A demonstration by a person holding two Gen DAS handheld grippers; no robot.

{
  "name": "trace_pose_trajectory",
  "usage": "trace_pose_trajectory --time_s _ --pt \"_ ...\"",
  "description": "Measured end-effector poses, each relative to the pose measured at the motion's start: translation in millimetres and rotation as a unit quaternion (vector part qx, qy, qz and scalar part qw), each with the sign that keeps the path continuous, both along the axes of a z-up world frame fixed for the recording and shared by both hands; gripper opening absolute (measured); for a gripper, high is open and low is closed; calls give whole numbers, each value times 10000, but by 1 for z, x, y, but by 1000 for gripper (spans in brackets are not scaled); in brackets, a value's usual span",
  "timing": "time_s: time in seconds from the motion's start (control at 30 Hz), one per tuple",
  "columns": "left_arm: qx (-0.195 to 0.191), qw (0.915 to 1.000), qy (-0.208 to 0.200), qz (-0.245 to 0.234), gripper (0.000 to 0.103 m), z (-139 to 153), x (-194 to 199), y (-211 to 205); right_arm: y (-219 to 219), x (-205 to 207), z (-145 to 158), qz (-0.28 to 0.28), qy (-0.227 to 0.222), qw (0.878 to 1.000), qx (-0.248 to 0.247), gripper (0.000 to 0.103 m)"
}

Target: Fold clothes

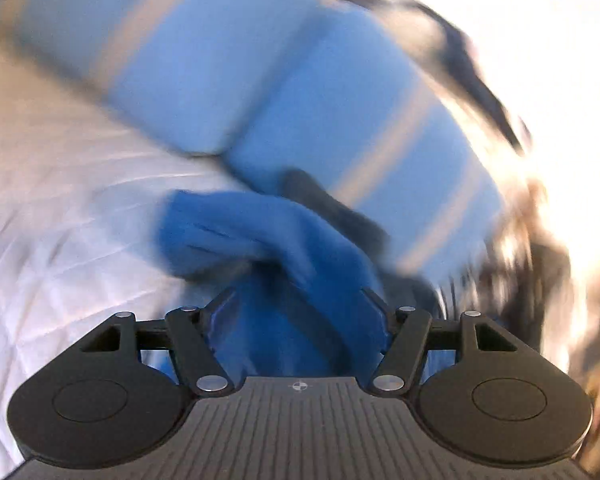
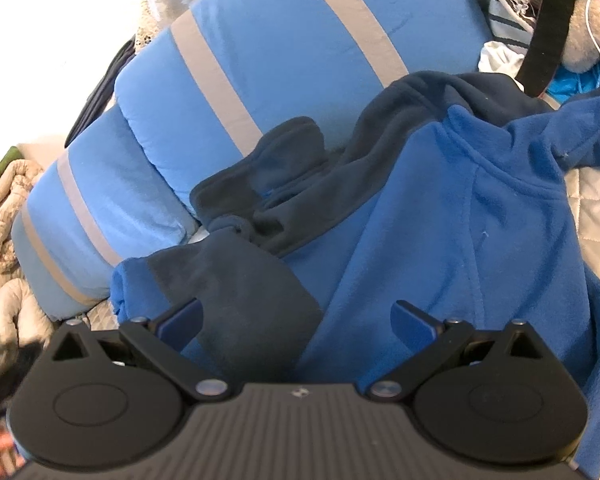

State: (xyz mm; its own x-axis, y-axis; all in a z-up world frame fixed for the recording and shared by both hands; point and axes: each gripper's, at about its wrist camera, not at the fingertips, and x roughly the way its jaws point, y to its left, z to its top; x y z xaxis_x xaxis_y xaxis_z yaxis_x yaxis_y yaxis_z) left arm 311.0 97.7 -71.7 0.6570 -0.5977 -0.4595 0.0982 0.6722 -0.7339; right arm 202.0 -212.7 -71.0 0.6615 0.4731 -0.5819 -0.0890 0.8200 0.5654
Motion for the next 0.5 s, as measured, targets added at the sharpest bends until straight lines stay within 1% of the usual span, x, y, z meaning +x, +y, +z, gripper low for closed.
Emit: trace_pose_trajectory --time_s 0.03,0.07,0.13,0.17,0.2,0.27,0.37,0.43,0.5 --pt "-362 9988 196 253 61 -9 5 10 1 0 0 16 3 10000 -4 103" --pt "-723 9953 392 505 61 -17 10 21 1 0 0 30 18 10000 1 103" --pt "-1296 9857 690 832 61 -32 17 33 2 -1 0 38 28 10000 4 103" --pt "-1569 9795 819 967 61 -38 19 39 2 -2 -1 45 28 10000 5 103" --pt "-1774 9739 921 1076 61 -44 21 42 2 -2 0 65 21 10000 6 103" --pt "-2101 9645 1041 1217 61 -52 26 48 4 -2 -1 81 25 10000 -7 103" --pt "-2562 9489 1284 1320 60 -62 31 44 5 -1 -1 99 33 9999 -22 103" --pt "-2789 9387 1512 1351 59 -69 36 38 6 -1 -1 113 34 9999 -39 103" --pt "-2955 9307 1658 1378 59 -74 38 31 6 0 -1 126 58 9999 -37 103"
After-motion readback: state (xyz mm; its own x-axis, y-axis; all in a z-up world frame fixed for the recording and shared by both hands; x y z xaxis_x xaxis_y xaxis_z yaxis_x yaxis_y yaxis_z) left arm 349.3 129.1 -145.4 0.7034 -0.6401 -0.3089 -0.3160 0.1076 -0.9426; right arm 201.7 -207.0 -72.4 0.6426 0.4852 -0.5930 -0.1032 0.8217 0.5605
